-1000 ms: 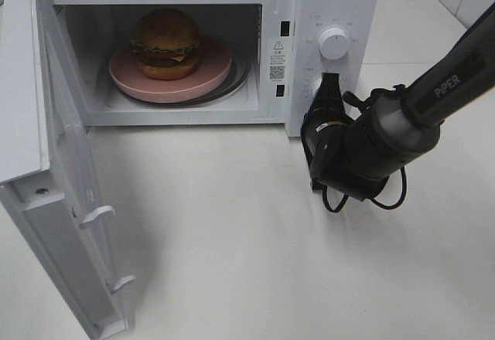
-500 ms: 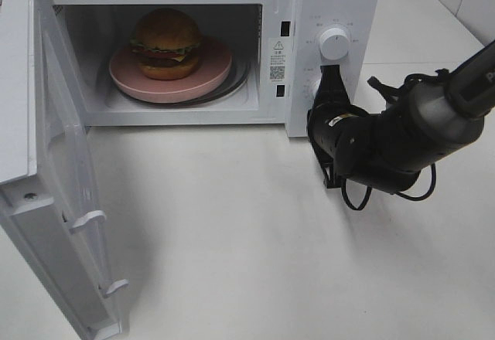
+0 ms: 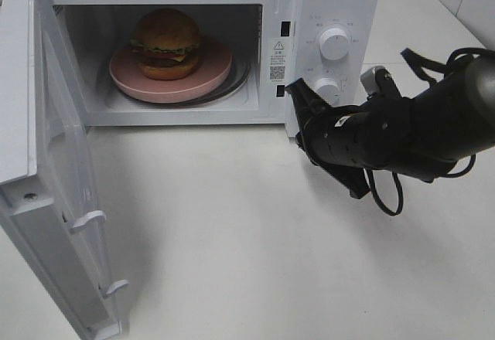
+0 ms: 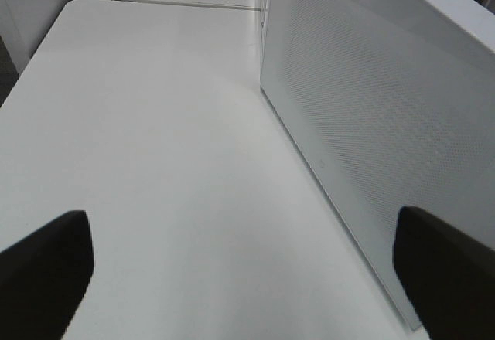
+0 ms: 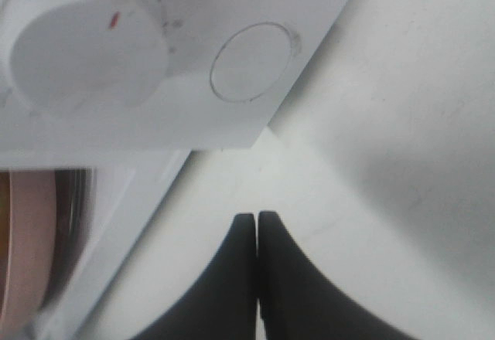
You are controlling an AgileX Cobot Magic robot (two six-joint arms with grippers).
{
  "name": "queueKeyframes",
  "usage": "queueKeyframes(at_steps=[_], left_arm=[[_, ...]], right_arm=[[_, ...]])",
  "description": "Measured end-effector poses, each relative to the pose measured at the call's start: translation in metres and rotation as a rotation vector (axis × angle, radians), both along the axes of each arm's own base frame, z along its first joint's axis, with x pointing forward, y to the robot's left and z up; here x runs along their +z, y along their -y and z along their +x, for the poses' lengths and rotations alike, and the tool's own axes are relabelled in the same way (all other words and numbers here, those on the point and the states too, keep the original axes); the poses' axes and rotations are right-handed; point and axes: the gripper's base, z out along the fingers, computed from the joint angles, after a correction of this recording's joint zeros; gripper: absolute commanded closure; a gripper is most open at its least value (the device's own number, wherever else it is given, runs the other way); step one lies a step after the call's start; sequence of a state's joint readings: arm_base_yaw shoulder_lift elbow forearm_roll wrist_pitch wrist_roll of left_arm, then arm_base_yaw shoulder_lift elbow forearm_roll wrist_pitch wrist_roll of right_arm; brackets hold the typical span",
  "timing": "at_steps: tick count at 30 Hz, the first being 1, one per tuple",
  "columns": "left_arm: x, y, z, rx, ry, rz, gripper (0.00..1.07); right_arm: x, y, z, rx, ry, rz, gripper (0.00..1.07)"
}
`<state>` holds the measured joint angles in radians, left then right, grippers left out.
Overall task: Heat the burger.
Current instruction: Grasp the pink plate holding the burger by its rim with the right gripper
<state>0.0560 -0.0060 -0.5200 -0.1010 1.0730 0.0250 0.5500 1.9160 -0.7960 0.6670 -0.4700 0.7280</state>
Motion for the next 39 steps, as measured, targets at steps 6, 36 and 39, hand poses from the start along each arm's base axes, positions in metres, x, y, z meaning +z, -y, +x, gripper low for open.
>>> queueKeyframes(at_steps=[6,36,39], left_arm=[[0.0,0.0,0.0,0.0,0.0,0.0,0.09],[0.0,0.0,0.0,0.0,0.0,0.0,0.09],[0.0,0.0,0.0,0.0,0.0,0.0,0.09]], right_arm=[[0.021,-0.006,-0.012,0.334,0.007,-0.203,1.06],[0.1,0.0,-0.041,1.817,-0.14,-1.026,0.99],[0.102,0.0,-0.04,1.861,-0.109,-1.051,0.99]])
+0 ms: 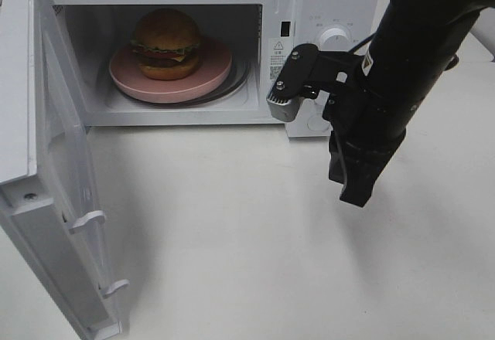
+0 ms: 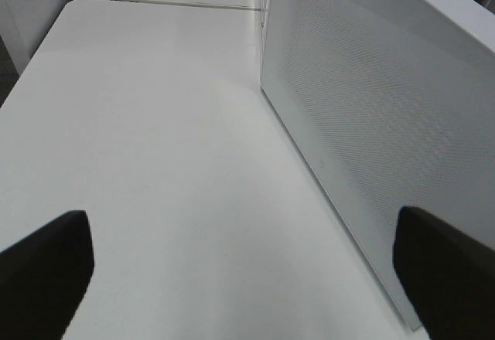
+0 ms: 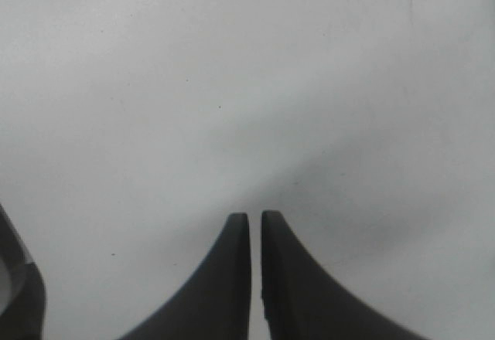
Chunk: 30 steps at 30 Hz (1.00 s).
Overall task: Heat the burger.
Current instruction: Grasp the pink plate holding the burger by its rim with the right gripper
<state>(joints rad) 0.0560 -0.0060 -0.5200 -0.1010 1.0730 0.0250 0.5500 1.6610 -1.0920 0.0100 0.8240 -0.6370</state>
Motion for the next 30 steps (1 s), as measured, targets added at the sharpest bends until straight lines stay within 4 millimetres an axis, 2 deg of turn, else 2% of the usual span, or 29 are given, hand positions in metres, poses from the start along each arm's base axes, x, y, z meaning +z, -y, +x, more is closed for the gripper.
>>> queueKeyframes(at_steps=[2,5,7,8,10,18,20,21,22,23,24,26,27,28,29,30], left_arm=[[0.0,0.0,0.0,0.0,0.0,0.0,0.09],[0.0,0.0,0.0,0.0,0.0,0.0,0.09],[0.0,0.0,0.0,0.0,0.0,0.0,0.09],[0.0,0.0,0.0,0.0,0.0,0.0,0.09],[0.0,0.0,0.0,0.0,0.0,0.0,0.09],[0.0,0.0,0.0,0.0,0.0,0.0,0.09],[0.0,0.0,0.0,0.0,0.0,0.0,0.09],[0.0,0.0,0.0,0.0,0.0,0.0,0.09],[0.0,0.0,0.0,0.0,0.0,0.0,0.09],[0.0,0.0,0.0,0.0,0.0,0.0,0.09],[0.0,0.0,0.0,0.0,0.0,0.0,0.09],[0.0,0.0,0.0,0.0,0.0,0.0,0.09],[0.0,0.0,0.0,0.0,0.0,0.0,0.09],[0.0,0.0,0.0,0.0,0.0,0.0,0.09],[0.0,0.0,0.0,0.0,0.0,0.0,0.09],[0.0,0.0,0.0,0.0,0.0,0.0,0.09]], right_arm=[[0.009,-0.003,0.006,0.181,0.049,-0.011,0.99],[0.01,-0.004,0.006,0.216,0.057,-0.014,0.98],[0.013,-0.005,0.01,0.387,0.11,-0.035,0.97],[0.013,-0.005,0.01,0.387,0.11,-0.035,0.97],[0.014,-0.007,0.012,0.498,0.15,-0.046,0.97],[0.014,-0.005,0.016,0.659,0.204,-0.11,0.91],[0.015,-0.004,0.018,0.676,0.223,-0.133,0.81],[0.015,-0.004,0.018,0.676,0.223,-0.133,0.81],[0.015,-0.004,0.019,0.679,0.233,-0.135,0.76],[0.016,-0.005,0.02,0.68,0.252,-0.134,0.66],[0.016,-0.005,0.02,0.68,0.252,-0.134,0.66],[0.017,-0.006,0.023,0.659,0.291,-0.121,0.51],[0.017,-0.006,0.023,0.659,0.291,-0.121,0.51],[0.018,-0.008,0.025,0.637,0.317,-0.11,0.42],[0.018,-0.008,0.025,0.637,0.317,-0.11,0.42],[0.018,-0.009,0.026,0.624,0.332,-0.104,0.38]])
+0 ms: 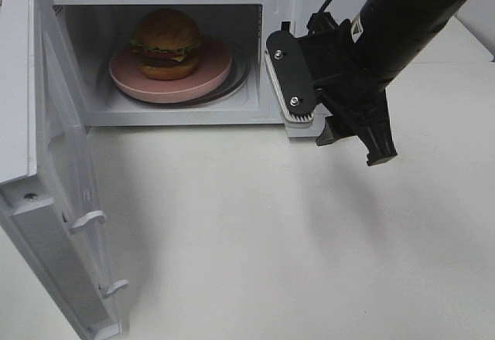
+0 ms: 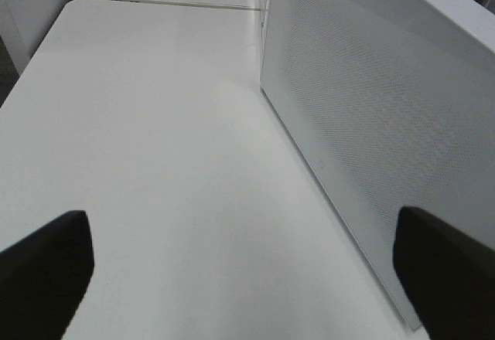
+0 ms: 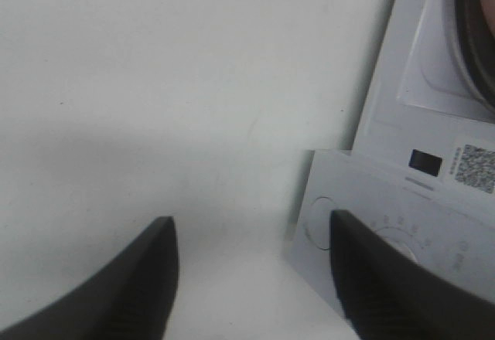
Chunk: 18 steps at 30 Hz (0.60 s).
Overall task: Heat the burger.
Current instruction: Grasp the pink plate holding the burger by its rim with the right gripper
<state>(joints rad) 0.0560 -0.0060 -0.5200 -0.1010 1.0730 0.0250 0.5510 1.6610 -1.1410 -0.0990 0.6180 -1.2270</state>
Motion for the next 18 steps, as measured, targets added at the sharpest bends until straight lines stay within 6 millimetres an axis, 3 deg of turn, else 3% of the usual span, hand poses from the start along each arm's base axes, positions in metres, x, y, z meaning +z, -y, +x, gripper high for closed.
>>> queueKeyframes(at_steps=[1,4,18], left_arm=[[0.0,0.0,0.0,0.0,0.0,0.0,0.09],[0.0,0.0,0.0,0.0,0.0,0.0,0.09],[0.0,0.0,0.0,0.0,0.0,0.0,0.09]], right_arm=[[0.001,-0.003,0.0,0.003,0.024,-0.002,0.29],[0.002,-0.009,-0.001,0.036,0.062,-0.011,0.22],[0.005,-0.052,0.004,0.115,0.232,0.051,0.22]])
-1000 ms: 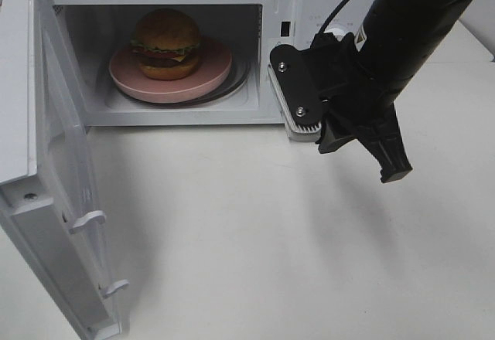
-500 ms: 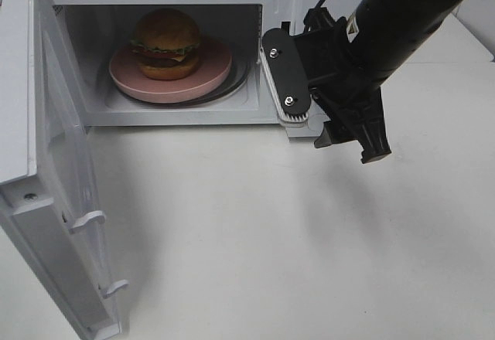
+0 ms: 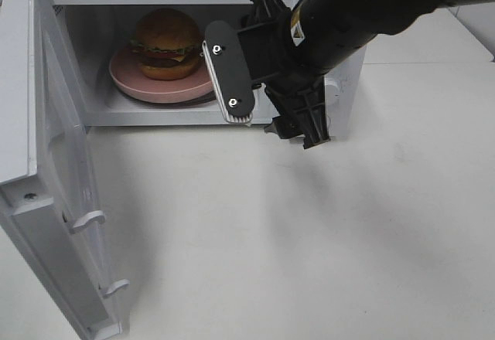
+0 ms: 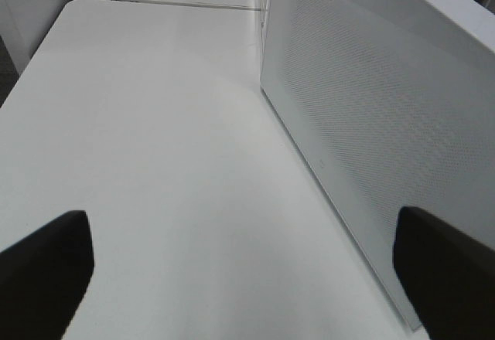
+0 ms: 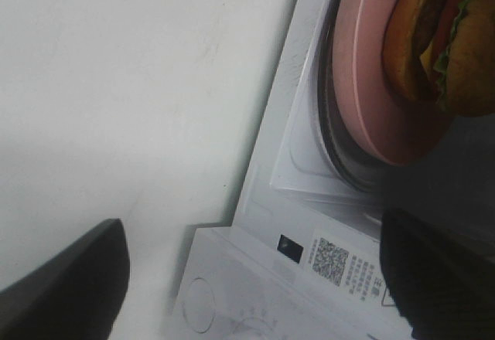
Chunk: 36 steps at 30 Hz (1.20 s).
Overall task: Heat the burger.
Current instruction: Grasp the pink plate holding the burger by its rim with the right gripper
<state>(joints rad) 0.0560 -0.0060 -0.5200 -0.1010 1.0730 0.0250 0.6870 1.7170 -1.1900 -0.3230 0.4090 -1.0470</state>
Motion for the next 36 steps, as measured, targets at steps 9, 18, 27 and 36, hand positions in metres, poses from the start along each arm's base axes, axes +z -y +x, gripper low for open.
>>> queueKeyframes(at_steps=[9,18,27,36], left_arm=[[0.0,0.0,0.0,0.0,0.0,0.0,0.09],[0.0,0.0,0.0,0.0,0.0,0.0,0.09],[0.0,0.0,0.0,0.0,0.0,0.0,0.09],[0.0,0.0,0.0,0.0,0.0,0.0,0.09]], right_arm=[[-0.015,-0.026,0.023,0.012,-0.003,-0.005,0.23],[-0.033,-0.048,0.042,0.02,-0.011,-0.01,0.24],[-0.049,-0.067,0.063,-0.013,-0.017,0.019,0.24],[-0.068,-0.084,0.085,-0.031,-0.024,0.024,0.26]])
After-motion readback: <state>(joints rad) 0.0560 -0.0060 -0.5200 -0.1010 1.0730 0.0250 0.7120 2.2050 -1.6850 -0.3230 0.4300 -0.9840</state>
